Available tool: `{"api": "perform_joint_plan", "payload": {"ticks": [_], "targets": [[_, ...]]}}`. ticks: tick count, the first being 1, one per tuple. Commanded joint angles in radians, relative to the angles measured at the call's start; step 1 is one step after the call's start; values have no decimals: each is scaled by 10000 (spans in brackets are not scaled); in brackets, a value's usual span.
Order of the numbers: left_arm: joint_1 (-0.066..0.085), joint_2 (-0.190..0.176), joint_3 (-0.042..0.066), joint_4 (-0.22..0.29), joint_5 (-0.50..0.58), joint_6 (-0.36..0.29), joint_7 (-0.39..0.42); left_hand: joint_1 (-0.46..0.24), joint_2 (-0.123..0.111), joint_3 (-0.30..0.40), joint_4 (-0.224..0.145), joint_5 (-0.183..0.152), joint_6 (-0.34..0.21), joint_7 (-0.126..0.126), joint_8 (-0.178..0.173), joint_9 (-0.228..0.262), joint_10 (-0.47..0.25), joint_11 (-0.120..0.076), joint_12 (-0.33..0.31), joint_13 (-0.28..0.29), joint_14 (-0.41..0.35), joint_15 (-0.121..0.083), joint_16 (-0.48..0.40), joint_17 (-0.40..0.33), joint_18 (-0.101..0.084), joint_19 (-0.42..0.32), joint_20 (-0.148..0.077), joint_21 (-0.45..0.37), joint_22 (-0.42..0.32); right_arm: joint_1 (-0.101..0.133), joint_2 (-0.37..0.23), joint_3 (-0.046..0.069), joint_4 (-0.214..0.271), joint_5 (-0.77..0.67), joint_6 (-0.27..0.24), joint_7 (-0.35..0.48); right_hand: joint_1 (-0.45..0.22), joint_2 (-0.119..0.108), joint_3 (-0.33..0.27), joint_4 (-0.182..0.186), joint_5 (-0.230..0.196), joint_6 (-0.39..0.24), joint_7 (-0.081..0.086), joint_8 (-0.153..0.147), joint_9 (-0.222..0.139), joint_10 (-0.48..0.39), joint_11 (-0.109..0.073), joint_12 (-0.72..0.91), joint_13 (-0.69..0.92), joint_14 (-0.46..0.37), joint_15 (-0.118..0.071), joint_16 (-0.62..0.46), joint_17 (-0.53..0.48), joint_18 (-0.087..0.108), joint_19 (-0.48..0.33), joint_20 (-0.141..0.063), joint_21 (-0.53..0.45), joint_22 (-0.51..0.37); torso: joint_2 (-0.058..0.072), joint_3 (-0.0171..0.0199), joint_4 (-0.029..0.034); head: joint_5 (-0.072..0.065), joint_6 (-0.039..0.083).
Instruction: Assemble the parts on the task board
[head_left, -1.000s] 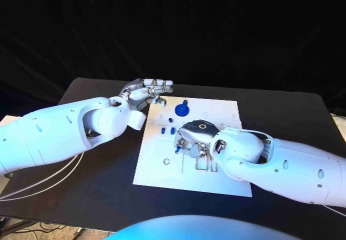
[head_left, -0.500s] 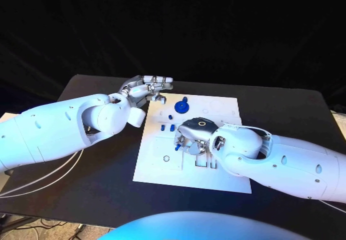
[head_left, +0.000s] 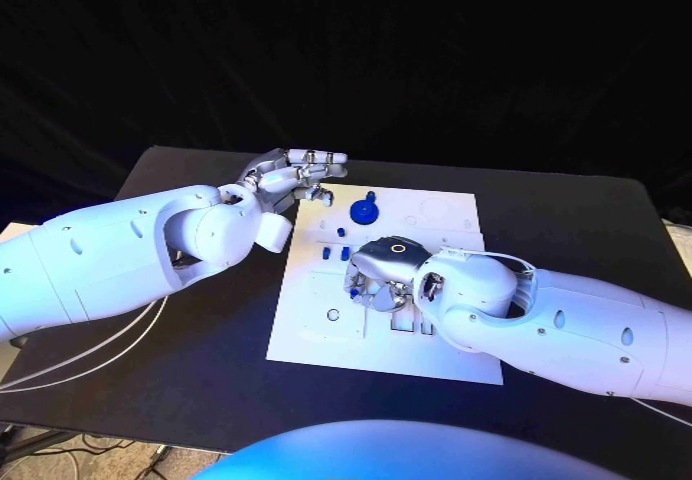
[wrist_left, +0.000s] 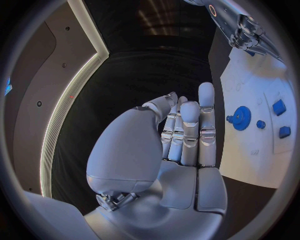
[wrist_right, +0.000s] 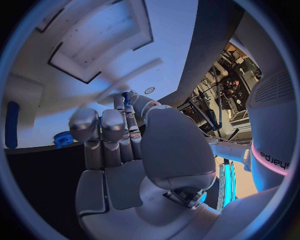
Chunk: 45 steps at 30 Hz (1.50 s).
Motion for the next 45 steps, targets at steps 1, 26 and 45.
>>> {"api": "perform_joint_plan", "payload": {"ticks": [1,26,45], "targets": [[3,21,7,32,-51,179,27,2,88,-67,-9,60,-67,31,-31,-8,-58,5,33,10,-98,6,-19,-10,195,-47,30,-40,-15,-58,-5,-40,20,-9,449,-106,-113,-10,-30,28,2,-21,46,0,13,-12,50,-40,-1,214,-18,24,-7,-143,9,18,-18,-10,-1,-1,-2,-15,-18],[3,4,6,-70,-174,124,-10,-78,101,-123,33,52,-102,44,-28,-7,-126,22,73,14,-130,26,-30,-62,190,-50,47,-65,-33,68,-1223,15,849,257,-2943,228,-122,-335,-852,218,300,-1508,490,77,-264,-1161,408,184,30,22,234,-480,-676,31,-354,242,-659,-998,-20,16,-45,-205,246],[2,0,5,-27,-252,160,53,-69,109,-123,27,54,-98,40,-22,-4,-130,18,86,17,-145,26,-41,-85,192,-53,48,-71,-36,873,-3249,193,1156,746,-624,-201,250,-563,-3108,773,587,-1737,-52,-185,-361,-2284,342,93,-6,-23,188,-780,-1138,98,-521,188,-1071,-1517,6,22,-21,-552,448]]}}
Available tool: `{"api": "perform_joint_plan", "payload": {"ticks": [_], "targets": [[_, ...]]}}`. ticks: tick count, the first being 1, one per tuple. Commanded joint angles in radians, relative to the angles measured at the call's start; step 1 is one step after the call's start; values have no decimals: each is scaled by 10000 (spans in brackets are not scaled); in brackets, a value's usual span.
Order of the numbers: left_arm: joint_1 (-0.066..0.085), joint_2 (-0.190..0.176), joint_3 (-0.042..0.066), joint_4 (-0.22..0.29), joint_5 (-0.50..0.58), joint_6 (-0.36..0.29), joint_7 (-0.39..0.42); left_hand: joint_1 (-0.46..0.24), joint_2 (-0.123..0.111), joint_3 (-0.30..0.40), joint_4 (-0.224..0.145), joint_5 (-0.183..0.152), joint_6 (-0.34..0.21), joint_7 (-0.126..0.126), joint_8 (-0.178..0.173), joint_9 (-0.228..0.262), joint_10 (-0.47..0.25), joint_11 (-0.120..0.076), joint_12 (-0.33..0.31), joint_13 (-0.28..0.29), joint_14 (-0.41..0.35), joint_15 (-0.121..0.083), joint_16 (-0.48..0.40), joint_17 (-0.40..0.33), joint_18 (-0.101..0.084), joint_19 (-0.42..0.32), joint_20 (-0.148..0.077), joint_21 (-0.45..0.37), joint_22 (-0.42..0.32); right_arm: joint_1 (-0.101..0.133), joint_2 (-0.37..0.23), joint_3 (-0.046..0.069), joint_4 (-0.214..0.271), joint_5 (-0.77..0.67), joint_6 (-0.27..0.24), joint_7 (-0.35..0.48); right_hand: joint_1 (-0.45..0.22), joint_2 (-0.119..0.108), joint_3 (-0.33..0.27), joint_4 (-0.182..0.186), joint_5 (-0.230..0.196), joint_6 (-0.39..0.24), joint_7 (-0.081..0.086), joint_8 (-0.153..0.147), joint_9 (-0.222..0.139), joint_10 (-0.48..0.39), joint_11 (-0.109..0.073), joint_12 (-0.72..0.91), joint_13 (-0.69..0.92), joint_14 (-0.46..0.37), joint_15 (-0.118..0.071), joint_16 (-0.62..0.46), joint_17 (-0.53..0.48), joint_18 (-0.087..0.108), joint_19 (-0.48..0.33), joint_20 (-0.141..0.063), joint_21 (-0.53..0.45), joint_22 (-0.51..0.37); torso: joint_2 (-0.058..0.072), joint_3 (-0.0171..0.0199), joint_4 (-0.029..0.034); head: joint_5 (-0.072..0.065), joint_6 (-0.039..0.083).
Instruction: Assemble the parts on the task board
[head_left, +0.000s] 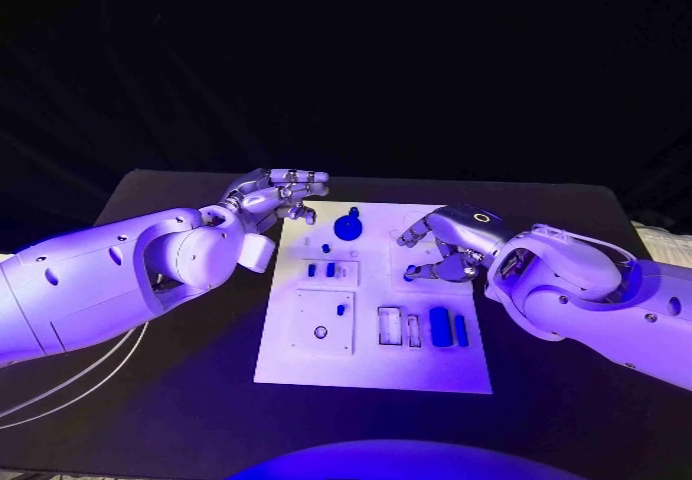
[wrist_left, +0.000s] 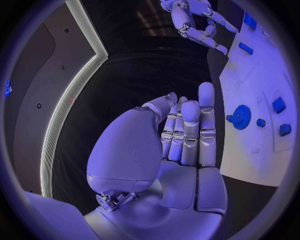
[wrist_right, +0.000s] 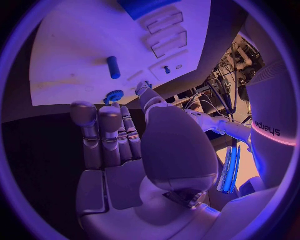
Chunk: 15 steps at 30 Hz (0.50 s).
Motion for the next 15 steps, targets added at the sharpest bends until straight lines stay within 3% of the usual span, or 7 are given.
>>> {"api": "perform_joint_plan", "payload": {"ticks": [1,10,15], "targets": [[2,4,6,29,-68,147,98,-16,56,-43,3,54,-61,3,-23,-4,-42,2,46,13,-74,26,-41,-14,193,-53,48,-34,-17,4,-19,-5,-94,-199,1227,-195,172,66,-213,68,43,3,-64,-27,4,-60,-7,75,10,12,8,-44,-28,97,-14,-27,-60,-15,15,9,-5,-17,1],[2,11,6,34,-68,123,93,-10,60,-46,-2,55,-56,1,-17,-2,-40,-1,59,16,-76,25,-38,-12,194,-54,49,-38,-19,-33,154,-34,-330,-146,1747,-166,402,355,-341,146,-82,92,-71,-19,15,168,-17,327,31,26,4,-35,-52,92,29,-23,-69,-17,11,-3,26,-68,-35],[1,9,6,33,-68,109,94,-3,66,-49,-9,55,-50,-2,-9,1,-37,-5,75,20,-80,24,-34,-9,195,-56,50,-42,-22,-76,296,-45,-433,-111,1778,-180,682,745,-200,85,-331,302,23,11,36,686,-117,643,31,50,-74,13,-36,72,132,-78,2,92,10,0,11,-28,-32]]}}
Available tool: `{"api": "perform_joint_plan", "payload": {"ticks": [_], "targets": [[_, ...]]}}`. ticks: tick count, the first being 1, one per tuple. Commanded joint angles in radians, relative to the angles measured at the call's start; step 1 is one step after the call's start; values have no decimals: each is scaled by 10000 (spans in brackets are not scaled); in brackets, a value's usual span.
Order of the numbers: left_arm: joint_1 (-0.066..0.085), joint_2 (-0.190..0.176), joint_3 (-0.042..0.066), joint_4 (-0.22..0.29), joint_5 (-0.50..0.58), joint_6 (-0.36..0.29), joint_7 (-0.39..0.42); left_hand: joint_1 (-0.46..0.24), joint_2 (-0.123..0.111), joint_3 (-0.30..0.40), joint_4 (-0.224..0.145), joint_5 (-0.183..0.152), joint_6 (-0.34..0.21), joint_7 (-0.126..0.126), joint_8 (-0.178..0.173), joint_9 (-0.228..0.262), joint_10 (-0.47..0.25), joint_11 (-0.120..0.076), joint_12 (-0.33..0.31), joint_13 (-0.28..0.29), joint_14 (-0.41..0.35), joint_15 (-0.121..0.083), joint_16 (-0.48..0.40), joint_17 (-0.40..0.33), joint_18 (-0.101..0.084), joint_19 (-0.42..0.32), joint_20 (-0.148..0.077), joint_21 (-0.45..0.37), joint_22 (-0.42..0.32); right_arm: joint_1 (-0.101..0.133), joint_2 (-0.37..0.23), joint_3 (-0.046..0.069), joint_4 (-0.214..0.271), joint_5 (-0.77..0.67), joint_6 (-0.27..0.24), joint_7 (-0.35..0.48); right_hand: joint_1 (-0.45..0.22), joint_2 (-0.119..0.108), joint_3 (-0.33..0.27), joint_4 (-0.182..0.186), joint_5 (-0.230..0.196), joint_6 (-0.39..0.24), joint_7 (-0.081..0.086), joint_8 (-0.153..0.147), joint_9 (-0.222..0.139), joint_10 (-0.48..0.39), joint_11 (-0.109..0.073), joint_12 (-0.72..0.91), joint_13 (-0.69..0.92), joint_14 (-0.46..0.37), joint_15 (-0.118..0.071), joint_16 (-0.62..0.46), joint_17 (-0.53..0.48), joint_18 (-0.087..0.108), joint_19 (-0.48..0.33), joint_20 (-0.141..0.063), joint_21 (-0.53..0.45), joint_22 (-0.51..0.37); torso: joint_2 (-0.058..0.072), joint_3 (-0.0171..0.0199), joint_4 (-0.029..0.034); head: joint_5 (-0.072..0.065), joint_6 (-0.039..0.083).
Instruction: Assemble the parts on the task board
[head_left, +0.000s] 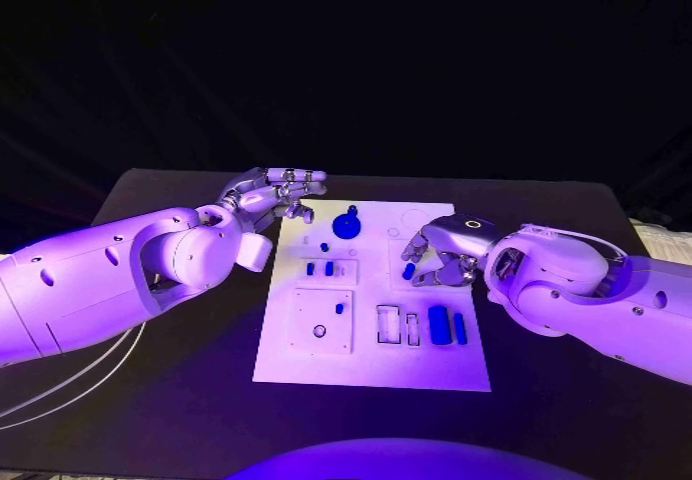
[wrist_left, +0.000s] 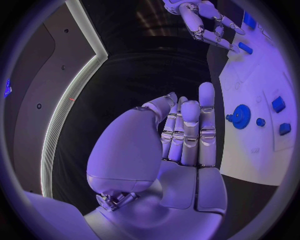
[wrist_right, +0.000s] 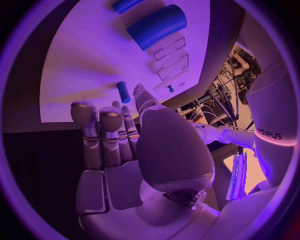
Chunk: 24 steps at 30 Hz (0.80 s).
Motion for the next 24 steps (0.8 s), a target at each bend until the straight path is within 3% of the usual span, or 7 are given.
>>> {"api": "perform_joint_plan", "payload": {"ticks": [1,5,10,20,24], "targets": [[1,11,6,25,-45,110,83,-4,66,-49,-9,55,-50,-1,-9,1,-38,-5,35,9,-80,24,-34,-10,195,-20,14,-43,-9,-29,104,-10,-85,-60,444,-80,115,200,145,-52,-173,117,-1,5,6,170,-34,86,-18,33,-60,15,9,66,92,-26,60,76,-3,-3,-13,46,8],[1,11,6,30,-45,116,83,-4,66,-49,-9,55,-50,-1,-9,1,-38,-5,35,9,-80,24,-34,-10,195,-20,14,-43,-9,-53,226,-23,-200,-62,446,-145,345,475,444,-92,-278,233,81,16,10,400,-79,139,-46,40,-100,10,-18,49,176,-68,130,175,2,-3,-9,40,5],[1,2,6,35,-45,116,80,2,71,-49,-13,56,-47,0,-5,3,-37,-6,44,11,-82,23,-32,-11,196,-21,14,-45,-11,-76,326,-31,-298,-96,515,-216,496,630,803,-101,-299,549,91,101,51,744,-130,158,-47,83,-144,148,102,-2,334,-111,309,451,2,-4,-8,44,-29],[1,-15,6,42,-45,120,74,9,78,-50,-17,57,-43,1,1,5,-36,-7,56,14,-85,21,-30,-13,198,-21,13,-48,-12,-125,536,-44,-433,-296,428,-435,604,680,1434,-163,-297,931,55,161,87,1172,-199,41,-43,159,-209,432,338,-66,528,-177,560,807,2,3,-15,53,-50],[1,-20,6,42,-45,123,67,9,78,-50,-17,57,-43,1,1,5,-36,-7,56,14,-85,21,-30,-13,198,-21,13,-48,-12,-152,597,-48,-455,-389,168,-531,512,658,1590,-126,-306,1038,44,178,98,1290,-221,-7,-37,170,-218,505,396,-76,557,-188,606,872,2,4,-12,37,-62]]}}
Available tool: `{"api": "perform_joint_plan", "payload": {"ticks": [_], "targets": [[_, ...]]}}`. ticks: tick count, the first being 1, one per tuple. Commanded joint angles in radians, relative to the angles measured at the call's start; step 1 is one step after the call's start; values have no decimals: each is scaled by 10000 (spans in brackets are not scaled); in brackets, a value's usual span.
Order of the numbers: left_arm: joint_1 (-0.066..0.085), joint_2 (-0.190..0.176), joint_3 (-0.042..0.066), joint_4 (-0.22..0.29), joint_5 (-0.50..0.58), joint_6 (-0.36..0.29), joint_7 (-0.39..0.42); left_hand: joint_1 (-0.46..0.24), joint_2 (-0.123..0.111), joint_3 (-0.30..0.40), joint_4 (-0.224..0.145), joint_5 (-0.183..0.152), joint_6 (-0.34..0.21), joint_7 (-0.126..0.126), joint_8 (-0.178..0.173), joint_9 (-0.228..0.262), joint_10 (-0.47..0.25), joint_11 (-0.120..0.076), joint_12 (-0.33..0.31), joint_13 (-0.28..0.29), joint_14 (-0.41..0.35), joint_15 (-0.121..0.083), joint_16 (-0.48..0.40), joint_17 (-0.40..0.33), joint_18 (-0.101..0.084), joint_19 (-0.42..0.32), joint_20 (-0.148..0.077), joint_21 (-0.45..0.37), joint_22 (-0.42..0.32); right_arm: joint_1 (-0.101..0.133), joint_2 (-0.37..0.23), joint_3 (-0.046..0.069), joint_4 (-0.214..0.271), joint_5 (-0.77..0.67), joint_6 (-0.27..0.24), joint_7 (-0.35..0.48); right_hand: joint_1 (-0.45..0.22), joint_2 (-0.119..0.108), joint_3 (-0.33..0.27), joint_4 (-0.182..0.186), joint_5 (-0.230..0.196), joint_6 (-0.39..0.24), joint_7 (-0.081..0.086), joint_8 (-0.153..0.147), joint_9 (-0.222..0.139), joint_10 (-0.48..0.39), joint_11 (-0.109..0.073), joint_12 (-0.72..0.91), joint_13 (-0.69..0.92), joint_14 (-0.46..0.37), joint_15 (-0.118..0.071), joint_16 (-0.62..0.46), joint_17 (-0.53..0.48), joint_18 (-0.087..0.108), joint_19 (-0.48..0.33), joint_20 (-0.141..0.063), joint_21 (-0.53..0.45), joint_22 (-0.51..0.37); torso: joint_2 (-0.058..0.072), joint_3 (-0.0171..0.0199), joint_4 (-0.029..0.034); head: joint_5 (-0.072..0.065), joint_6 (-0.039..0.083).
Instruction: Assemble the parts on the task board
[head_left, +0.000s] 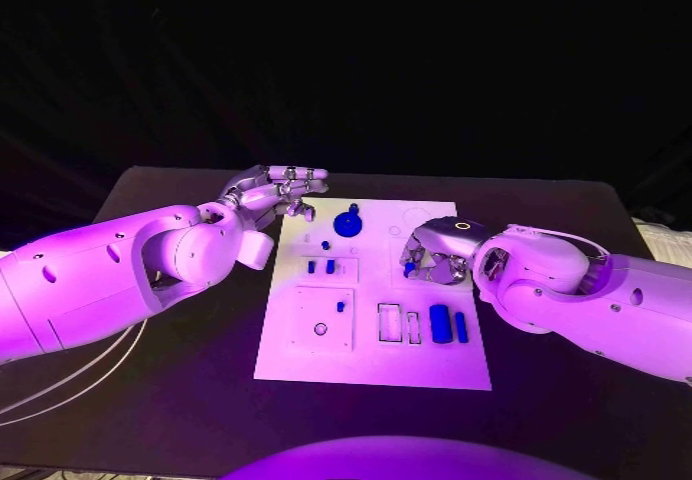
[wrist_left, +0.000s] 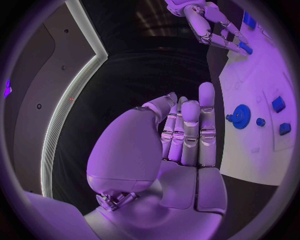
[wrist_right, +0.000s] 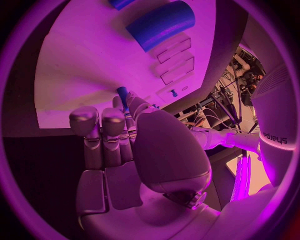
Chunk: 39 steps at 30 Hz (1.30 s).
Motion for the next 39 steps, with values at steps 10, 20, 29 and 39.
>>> {"api": "perform_joint_plan", "payload": {"ticks": [10,20,29,39], "targets": [[2,-23,6,27,-36,208,31,9,78,-50,-18,57,-43,1,0,4,-36,-7,56,16,-50,-13,-30,-14,198,-21,13,-48,-13,-72,-302,2,320,181,-1996,-109,-148,5,533,-78,12,506,-97,209,120,635,-147,-38,82,364,-168,939,886,-261,566,-98,752,1103,-13,-8,17,-43,-24],[2,-43,5,22,-32,255,-2,-15,65,-96,-23,56,-164,50,-38,-13,-133,30,97,16,-69,6,-11,-24,196,-20,24,-71,-30,101,-732,45,684,2912,-1935,737,-350,-118,847,-126,0,336,11,80,108,476,-44,-319,42,281,-89,898,775,-239,447,-50,725,994,-24,-24,-1,-4,5],[2,-23,4,29,-27,414,-17,-23,77,-99,-16,57,-165,54,-33,-10,-150,36,104,16,-74,12,-12,-35,194,-20,29,-75,-32,112,-417,40,1058,3785,-1539,1041,-520,-173,814,-73,-10,329,19,66,114,497,-33,-353,51,286,-77,966,829,-242,453,-33,759,1036,-54,-56,-27,125,46],[1,77,2,-50,-12,478,-45,-25,81,-101,-15,57,-160,52,-28,-8,-160,38,105,15,-81,14,-19,-51,193,-20,30,-77,-34,-63,714,-19,1048,2368,-1124,1033,-562,-192,805,-65,-9,316,20,55,114,482,-28,-376,49,286,-74,978,832,-241,450,-29,763,1037,-51,-61,-9,353,101]]}}
